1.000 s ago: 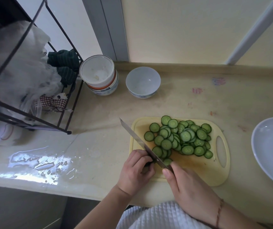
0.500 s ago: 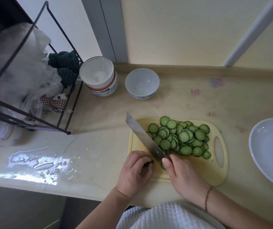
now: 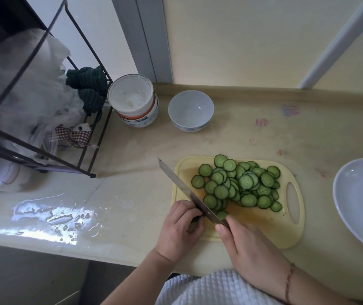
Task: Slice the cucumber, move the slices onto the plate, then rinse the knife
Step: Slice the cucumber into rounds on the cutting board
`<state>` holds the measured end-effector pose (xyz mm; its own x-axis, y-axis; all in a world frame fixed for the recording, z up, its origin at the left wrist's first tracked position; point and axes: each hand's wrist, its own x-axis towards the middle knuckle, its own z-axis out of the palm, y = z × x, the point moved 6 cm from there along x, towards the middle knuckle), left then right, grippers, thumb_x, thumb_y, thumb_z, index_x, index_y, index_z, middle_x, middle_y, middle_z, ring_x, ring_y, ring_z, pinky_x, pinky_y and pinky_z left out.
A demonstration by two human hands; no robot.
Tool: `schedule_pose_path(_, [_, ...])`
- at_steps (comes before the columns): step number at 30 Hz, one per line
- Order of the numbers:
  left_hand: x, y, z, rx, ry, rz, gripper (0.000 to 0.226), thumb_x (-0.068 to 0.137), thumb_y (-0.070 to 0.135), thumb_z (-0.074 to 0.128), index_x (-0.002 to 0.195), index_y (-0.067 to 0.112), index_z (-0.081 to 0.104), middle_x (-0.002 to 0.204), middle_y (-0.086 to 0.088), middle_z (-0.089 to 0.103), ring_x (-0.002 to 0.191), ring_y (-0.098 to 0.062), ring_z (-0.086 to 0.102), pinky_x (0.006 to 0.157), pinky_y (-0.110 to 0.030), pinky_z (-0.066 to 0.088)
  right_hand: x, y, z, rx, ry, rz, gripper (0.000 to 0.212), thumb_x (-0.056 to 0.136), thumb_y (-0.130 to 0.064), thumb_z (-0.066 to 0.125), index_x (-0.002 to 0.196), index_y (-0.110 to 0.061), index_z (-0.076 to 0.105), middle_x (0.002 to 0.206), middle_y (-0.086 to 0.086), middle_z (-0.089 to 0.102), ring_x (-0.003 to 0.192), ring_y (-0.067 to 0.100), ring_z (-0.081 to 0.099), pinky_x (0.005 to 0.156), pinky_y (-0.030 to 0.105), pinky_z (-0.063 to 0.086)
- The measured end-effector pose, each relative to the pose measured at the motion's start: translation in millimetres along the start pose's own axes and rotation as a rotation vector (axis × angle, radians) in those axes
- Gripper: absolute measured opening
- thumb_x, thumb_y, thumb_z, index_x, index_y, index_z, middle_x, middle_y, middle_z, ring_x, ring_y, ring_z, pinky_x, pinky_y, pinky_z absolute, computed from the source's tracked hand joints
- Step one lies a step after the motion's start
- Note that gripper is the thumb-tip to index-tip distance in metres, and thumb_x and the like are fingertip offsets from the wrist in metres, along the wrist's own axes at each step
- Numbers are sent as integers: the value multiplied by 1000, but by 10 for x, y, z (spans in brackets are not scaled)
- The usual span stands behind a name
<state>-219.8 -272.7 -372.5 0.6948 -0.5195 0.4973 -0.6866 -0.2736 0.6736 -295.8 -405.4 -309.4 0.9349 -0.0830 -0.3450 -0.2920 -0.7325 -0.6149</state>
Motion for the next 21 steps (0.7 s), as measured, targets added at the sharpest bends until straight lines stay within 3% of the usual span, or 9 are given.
schedule_pose_path(3, [-10, -17, 5, 4, 4, -11, 19, 76, -4, 79, 89, 5, 68, 99, 0, 61, 93, -18, 61, 87, -23, 50, 124, 5, 84, -4, -3, 30, 38, 95, -55, 17, 83, -26, 38, 67, -7, 48, 61, 14, 51, 57, 31, 43])
schedule_pose_path(7, [-15, -1, -1, 1, -16, -16, 8, 83, 3, 74, 89, 1, 70, 101, -1, 60, 94, -17, 60, 88, -23, 50, 265, 19, 170, 22, 4, 47, 39, 98, -52, 21, 86, -23, 43, 69, -5, 53, 62, 17, 55, 60, 37, 49])
schedule_pose_path(10, [-19, 6, -17, 12, -32, -10, 8, 84, 4, 72, 91, 1, 69, 99, -4, 61, 92, -20, 60, 85, -27, 52, 307, 100, 103, 33, 17, 50, 46, 93, -57, 16, 79, -23, 43, 65, -3, 54, 58, 17, 55, 56, 37, 44])
schedule_pose_path(14, [-41, 21, -25, 36, -26, 9, 6, 88, 4, 70, 93, 3, 68, 98, -3, 60, 91, -20, 59, 85, -26, 51, 283, 152, 18, 0, 35, 55, 39, 94, -53, 19, 72, -26, 36, 60, -4, 49, 53, 13, 48, 50, 29, 36])
schedule_pose_path(21, [-24, 23, -34, 14, -11, -9, 13, 87, 5, 71, 97, 8, 64, 103, 2, 57, 91, -17, 59, 90, -19, 47, 45, -14, -23, 22, 22, -30, 42, 91, -60, 15, 78, -28, 39, 57, -4, 47, 48, 12, 43, 47, 25, 33])
